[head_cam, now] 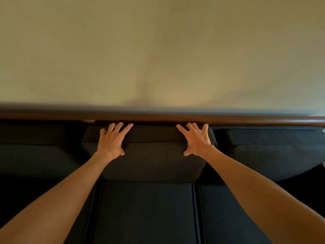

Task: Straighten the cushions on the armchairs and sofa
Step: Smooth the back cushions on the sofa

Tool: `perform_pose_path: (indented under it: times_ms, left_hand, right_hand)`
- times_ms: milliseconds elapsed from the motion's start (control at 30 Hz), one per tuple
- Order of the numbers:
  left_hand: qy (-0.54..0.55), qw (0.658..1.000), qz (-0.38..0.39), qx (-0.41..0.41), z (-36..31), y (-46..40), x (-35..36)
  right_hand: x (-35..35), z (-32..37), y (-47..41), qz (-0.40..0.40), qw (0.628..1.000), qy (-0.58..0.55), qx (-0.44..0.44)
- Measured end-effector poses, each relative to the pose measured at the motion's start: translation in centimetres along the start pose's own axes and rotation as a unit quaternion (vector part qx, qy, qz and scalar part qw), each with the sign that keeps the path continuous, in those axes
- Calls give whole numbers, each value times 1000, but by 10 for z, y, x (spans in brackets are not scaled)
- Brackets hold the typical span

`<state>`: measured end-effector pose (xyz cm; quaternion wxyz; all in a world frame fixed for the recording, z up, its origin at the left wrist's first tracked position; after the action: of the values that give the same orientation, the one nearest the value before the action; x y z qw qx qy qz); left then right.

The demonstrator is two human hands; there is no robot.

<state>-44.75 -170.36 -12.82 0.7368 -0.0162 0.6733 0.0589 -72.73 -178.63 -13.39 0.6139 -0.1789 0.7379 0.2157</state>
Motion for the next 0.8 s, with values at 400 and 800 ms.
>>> perform_pose_path:
  times_ms: [400, 800]
  left_hand:
    - [25, 999, 36, -15, -11, 7, 4]
    - [133, 990, 47, -10, 60, -5, -57]
  right_hand:
    - [7, -3, 10, 13, 998, -54, 23]
    - [-83, 87, -23, 11, 986, -151, 72]
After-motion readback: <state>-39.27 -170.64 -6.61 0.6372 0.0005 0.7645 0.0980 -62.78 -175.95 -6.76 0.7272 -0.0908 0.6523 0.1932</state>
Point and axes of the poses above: each hand's wrist, its own y-axis away from the middle knuckle, its own x-axis out of the palm, z = x × y, the point moved 7 cm from there along -y, towards the middle knuckle, and after that the axes turned 14 degrees about -z, right-handed, at the moved point
